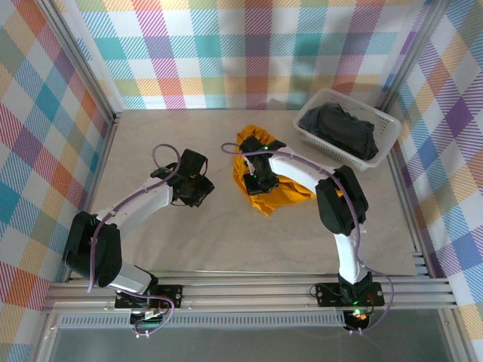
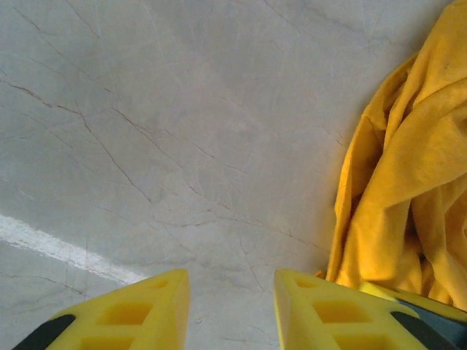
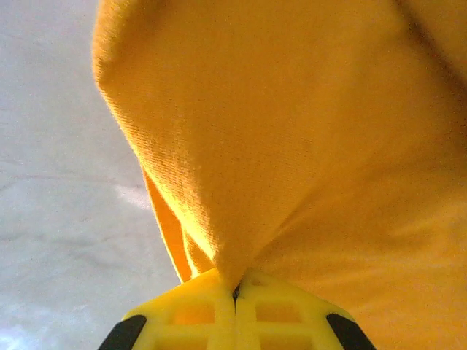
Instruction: Fold and stack the t-shirts
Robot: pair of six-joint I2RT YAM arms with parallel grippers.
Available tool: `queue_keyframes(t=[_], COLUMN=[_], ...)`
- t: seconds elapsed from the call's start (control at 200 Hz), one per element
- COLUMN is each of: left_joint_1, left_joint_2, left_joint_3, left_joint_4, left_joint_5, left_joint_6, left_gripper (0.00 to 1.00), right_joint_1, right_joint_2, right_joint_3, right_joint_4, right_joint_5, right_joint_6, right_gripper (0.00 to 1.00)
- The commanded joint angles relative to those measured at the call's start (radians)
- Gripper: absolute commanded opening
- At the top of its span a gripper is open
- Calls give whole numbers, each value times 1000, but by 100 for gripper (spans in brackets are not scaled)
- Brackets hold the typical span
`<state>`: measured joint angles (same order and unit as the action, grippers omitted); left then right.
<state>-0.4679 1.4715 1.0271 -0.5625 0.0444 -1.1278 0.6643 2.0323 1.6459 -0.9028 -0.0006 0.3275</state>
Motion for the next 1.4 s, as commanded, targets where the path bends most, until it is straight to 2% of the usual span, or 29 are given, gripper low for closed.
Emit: queue_keyframes(t=[0.0,0.2,0.395,0.51,0.66,0.74,0.805,0.935,1.1,1.185,1.325,1.395], left_joint_1=[-11,-44,-96,-155,-215,-238,-243,-243,-243,-241,-238,-236], left_joint_2=[41,124,257,339,413,450,469,529,641,677,644,588], left_joint_3=[22,77,152,223,285,323,330,355,462,501,507,481], left_joint_4=[30,68,143,118,113,105,143,224,215,202,188,171], left_joint_5=[35,91,221,241,219,168,129,97,88,60,-7,-26], left_joint_6=[41,92,122,159,190,223,232,234,242,246,248,255], left_gripper=[36,38,41,44,46,53,57,57,46,34,1,0], right_joint_1=[-52,-179,-308,-368,-412,-420,-425,-437,-450,-451,-451,-452], right_joint_2=[-85,-108,-94,-21,55,87,100,109,117,112,85,52], right_joint_3=[37,38,32,55,79,118,136,139,137,134,119,110], right_joint_4=[-62,-109,-136,-172,-128,-118,-114,-111,-118,-118,-107,-111], right_joint_5=[-101,-316,-422,-507,-543,-558,-559,-565,-573,-577,-604,-605], right_joint_6=[35,43,12,-12,23,48,63,71,59,58,52,44], right_gripper=[0,0,0,0,0,0,0,0,0,0,0,0])
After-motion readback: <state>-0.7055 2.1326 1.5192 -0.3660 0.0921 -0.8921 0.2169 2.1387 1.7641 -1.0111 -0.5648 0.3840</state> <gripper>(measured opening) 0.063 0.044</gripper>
